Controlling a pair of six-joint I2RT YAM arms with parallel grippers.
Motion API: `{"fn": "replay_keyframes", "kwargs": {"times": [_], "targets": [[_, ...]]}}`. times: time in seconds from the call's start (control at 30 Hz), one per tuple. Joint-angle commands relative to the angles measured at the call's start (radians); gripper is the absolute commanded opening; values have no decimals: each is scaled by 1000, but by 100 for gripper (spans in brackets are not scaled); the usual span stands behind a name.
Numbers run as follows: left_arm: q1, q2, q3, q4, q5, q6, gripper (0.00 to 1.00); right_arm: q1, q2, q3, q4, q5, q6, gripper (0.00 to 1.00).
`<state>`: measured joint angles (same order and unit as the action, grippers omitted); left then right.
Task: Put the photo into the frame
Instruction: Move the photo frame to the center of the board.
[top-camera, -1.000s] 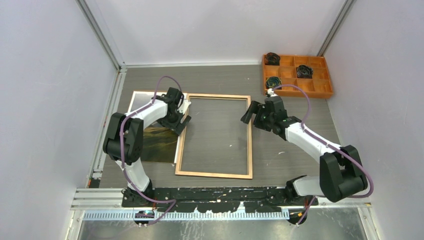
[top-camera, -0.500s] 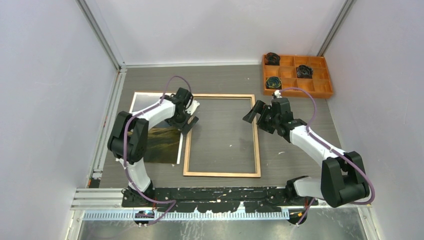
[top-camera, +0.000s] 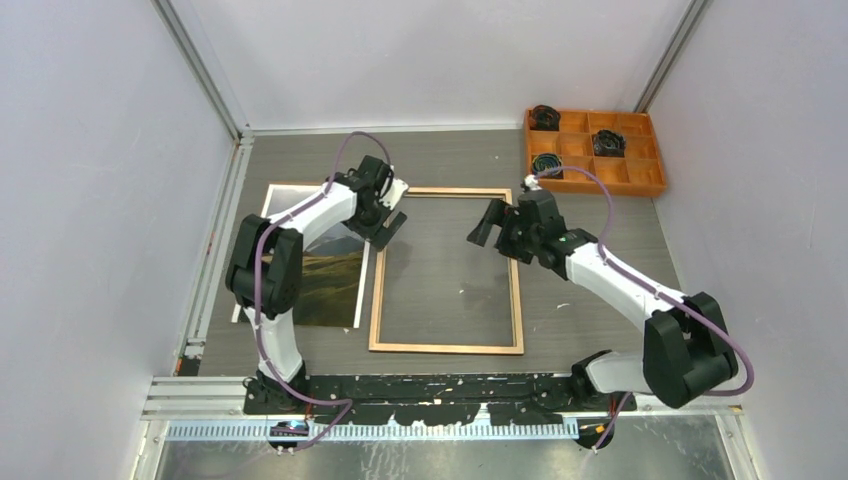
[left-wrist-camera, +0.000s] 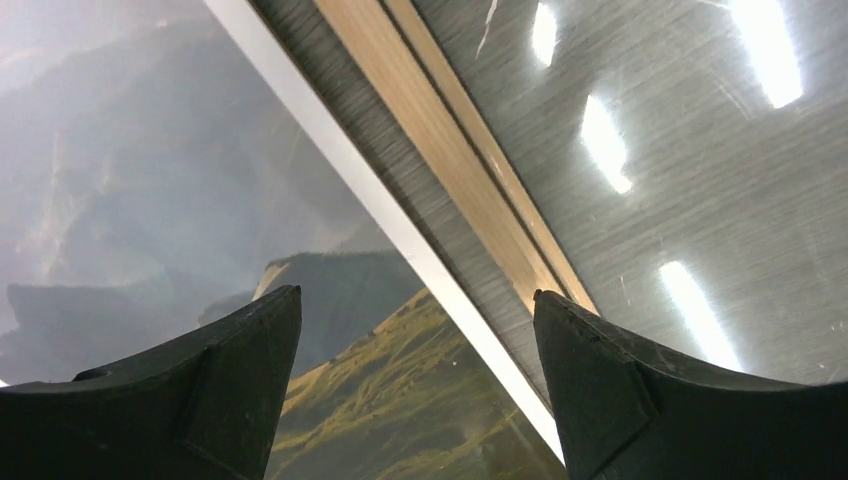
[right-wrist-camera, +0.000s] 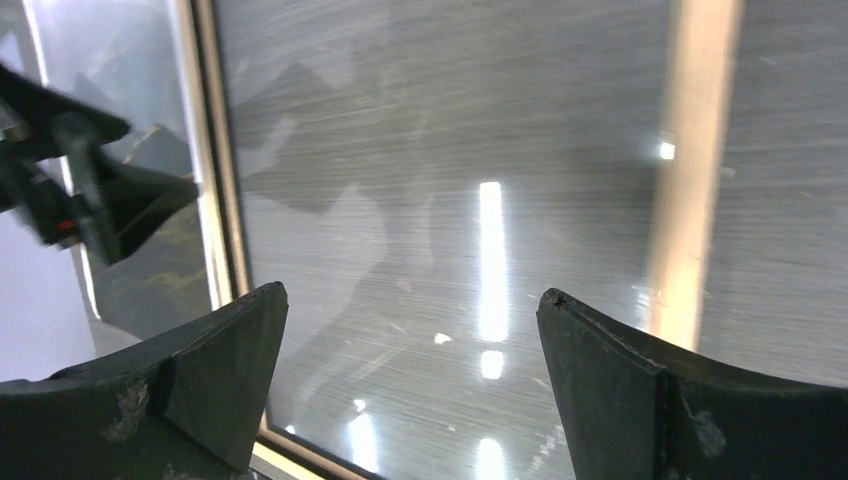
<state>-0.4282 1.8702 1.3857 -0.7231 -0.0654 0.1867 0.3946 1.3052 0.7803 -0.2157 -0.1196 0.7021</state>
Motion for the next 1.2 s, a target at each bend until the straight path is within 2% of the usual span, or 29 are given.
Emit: {"fn": "replay_keyframes", "kwargs": {"times": [0.0, 0.2, 0.33, 0.53, 0.7, 0.8, 1.0, 1.17], "targets": [[0, 52, 60, -25, 33, -10, 88, 108, 48, 141, 6, 98, 34, 100], [90, -14, 76, -58, 59, 3, 88, 243, 116, 271, 23, 170, 64, 100], [244, -115, 91, -104, 124, 26, 88, 337, 214, 369, 51, 173, 90, 98], [493, -239, 47, -124, 171, 63, 89, 475, 474, 587, 82, 170, 94, 96], [616, -282, -71, -53, 48, 80, 88, 556, 724, 803, 34, 175, 85, 95], [698, -286, -129, -5, -1, 87, 88, 576, 821, 889, 6, 192, 93, 94], [846, -288, -216, 79, -47, 104, 87, 589, 930, 991, -34, 235, 113, 94], [885, -286, -278, 161, -91, 132, 87, 589, 960, 1014, -93, 304, 119, 94]]}}
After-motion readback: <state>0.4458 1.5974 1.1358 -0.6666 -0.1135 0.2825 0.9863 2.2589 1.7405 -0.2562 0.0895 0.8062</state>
